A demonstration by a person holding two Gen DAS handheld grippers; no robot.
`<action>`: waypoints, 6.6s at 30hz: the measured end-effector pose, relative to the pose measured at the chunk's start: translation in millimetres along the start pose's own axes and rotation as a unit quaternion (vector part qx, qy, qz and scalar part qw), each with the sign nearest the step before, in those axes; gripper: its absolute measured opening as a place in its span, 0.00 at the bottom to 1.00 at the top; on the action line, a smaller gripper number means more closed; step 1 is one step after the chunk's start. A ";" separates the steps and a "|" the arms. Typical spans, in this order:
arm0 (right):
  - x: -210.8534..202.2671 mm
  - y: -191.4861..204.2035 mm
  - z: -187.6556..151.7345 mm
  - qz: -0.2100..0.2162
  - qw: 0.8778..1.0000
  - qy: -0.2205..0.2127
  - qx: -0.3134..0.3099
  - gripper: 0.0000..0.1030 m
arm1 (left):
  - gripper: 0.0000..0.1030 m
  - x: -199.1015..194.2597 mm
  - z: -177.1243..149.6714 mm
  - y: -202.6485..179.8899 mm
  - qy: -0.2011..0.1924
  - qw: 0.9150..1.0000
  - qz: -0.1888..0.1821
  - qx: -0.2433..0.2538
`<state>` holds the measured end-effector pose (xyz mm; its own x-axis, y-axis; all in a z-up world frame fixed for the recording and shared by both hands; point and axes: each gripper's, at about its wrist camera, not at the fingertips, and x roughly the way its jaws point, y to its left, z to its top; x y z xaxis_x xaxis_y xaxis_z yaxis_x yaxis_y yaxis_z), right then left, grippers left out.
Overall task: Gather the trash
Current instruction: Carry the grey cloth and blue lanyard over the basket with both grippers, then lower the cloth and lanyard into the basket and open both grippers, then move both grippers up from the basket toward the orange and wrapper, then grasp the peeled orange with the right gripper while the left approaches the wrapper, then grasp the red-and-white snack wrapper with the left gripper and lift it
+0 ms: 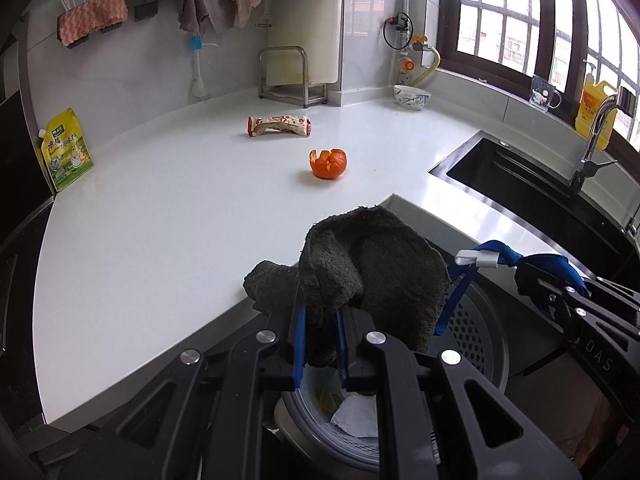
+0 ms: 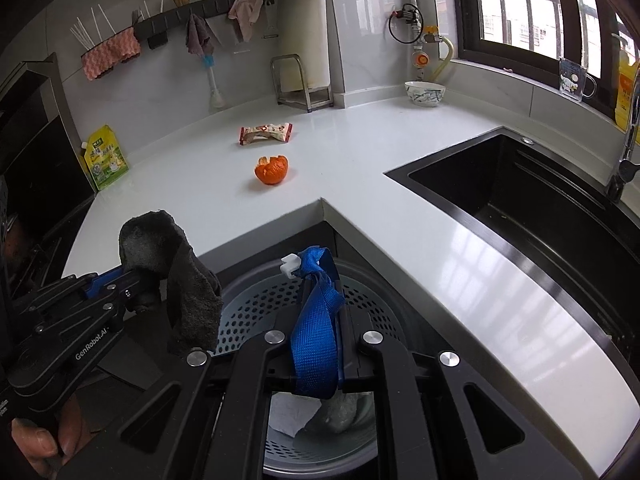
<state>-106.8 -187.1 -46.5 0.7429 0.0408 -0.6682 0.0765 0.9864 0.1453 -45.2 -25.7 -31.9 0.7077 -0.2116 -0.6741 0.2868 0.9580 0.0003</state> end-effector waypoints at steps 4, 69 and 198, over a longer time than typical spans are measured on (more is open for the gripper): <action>12.3 -2.9 -16.9 -0.021 1.000 0.008 0.003 0.08 | 0.13 10.9 -8.2 -2.4 0.013 1.000 0.007 0.000; 80.1 -44.3 -63.7 -0.007 0.992 0.089 0.088 0.41 | 0.79 72.5 -46.0 -10.0 0.104 0.993 0.051 0.019; 199.9 -51.1 176.1 0.008 0.999 -0.039 0.031 0.27 | 0.92 276.4 244.3 67.0 0.041 0.971 0.148 -0.186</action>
<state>155.0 -257.3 -59.1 0.7931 0.0416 -0.6077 0.1041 0.9737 0.2025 327.4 -67.2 -37.8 0.6658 0.0851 -0.7413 -0.1846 0.9814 -0.0532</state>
